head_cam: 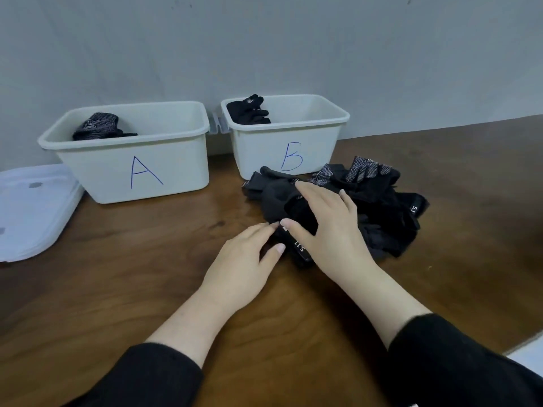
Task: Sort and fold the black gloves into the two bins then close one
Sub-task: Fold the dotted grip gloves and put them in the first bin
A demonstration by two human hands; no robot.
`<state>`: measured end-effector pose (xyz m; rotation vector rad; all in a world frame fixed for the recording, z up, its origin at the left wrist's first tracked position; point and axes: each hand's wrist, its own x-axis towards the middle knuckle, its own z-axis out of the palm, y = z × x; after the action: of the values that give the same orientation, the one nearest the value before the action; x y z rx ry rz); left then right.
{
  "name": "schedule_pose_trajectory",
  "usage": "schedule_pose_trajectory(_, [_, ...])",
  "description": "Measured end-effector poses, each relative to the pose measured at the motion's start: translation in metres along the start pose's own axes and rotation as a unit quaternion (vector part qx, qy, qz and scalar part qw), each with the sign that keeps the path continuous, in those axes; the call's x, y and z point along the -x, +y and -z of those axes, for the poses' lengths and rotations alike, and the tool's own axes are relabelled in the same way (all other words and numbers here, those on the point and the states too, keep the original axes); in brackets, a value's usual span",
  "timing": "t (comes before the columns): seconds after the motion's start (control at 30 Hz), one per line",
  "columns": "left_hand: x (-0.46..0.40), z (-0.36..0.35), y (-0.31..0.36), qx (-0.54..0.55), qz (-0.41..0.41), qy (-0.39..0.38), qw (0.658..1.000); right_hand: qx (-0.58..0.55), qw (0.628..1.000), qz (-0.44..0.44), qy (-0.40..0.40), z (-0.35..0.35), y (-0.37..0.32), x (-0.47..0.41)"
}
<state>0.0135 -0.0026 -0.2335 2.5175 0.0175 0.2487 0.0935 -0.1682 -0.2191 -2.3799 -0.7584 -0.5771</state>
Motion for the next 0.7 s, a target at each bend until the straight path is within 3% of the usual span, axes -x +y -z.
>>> schedule_pose_trajectory(0.13, [0.002, 0.001, -0.002, 0.040, 0.009, 0.054, 0.998, 0.026, 0.999, -0.028, -0.038, -0.021, 0.001, -0.014])
schedule_pose_trajectory(0.3, [0.002, 0.007, -0.005, 0.099, 0.067, 0.118, 0.986, -0.015, 0.999, -0.031, 0.034, -0.023, 0.007, -0.013])
schedule_pose_trajectory(0.37, [0.001, 0.008, -0.006, 0.129, 0.075, 0.129, 0.980, -0.083, 0.993, -0.034, 0.072, -0.014, 0.002, -0.014])
schedule_pose_trajectory(0.57, [0.000, 0.011, -0.007, 0.202, 0.052, 0.165, 0.964, -0.389, 0.905, -0.122, 0.125, 0.008, -0.021, -0.016])
schedule_pose_trajectory(0.7, [0.004, 0.019, -0.002, 0.271, -0.004, 0.178, 0.946, -0.530, 0.827, -0.185, 0.037, 0.005, -0.032, -0.019])
